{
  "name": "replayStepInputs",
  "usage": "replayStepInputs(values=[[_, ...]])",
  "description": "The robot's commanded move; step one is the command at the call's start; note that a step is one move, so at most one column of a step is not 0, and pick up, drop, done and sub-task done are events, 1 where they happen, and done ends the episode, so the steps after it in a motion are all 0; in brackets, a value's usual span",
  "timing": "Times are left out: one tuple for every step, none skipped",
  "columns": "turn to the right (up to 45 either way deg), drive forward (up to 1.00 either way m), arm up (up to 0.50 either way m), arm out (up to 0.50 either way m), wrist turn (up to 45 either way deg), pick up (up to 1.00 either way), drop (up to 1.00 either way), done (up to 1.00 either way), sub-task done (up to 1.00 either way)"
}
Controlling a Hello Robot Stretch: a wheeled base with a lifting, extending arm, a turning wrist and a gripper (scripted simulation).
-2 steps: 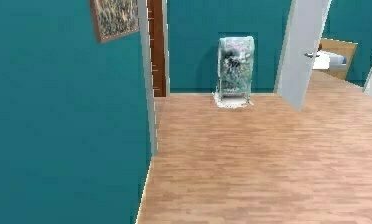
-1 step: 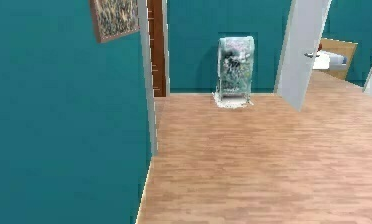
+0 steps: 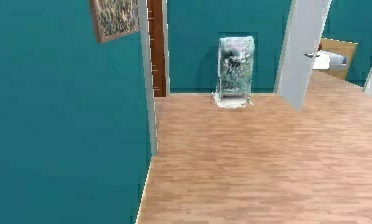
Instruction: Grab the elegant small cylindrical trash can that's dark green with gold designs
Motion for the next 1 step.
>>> replayStepInputs(values=[[0.0, 0.0, 0.1, 0.0, 0.0, 0.0, 0.0, 0.0, 0.0]])
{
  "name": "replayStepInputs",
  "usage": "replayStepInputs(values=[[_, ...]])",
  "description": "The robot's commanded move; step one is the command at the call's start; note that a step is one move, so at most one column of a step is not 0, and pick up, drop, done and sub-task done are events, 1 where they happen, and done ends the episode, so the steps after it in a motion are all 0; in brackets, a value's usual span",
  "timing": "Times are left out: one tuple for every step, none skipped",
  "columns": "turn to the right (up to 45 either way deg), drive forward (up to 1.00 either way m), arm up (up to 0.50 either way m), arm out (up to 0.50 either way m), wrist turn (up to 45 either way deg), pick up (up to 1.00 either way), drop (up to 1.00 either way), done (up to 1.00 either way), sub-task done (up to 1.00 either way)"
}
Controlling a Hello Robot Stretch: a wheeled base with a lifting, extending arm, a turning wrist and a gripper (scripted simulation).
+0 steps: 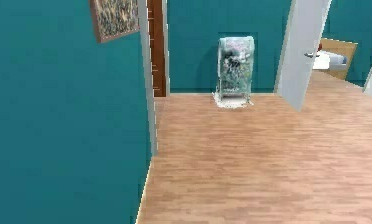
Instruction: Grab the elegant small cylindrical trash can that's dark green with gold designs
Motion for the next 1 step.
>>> replayStepInputs(values=[[0.0, 0.0, 0.0, 0.0, 0.0, 0.0, 0.0, 1.0, 0.0]])
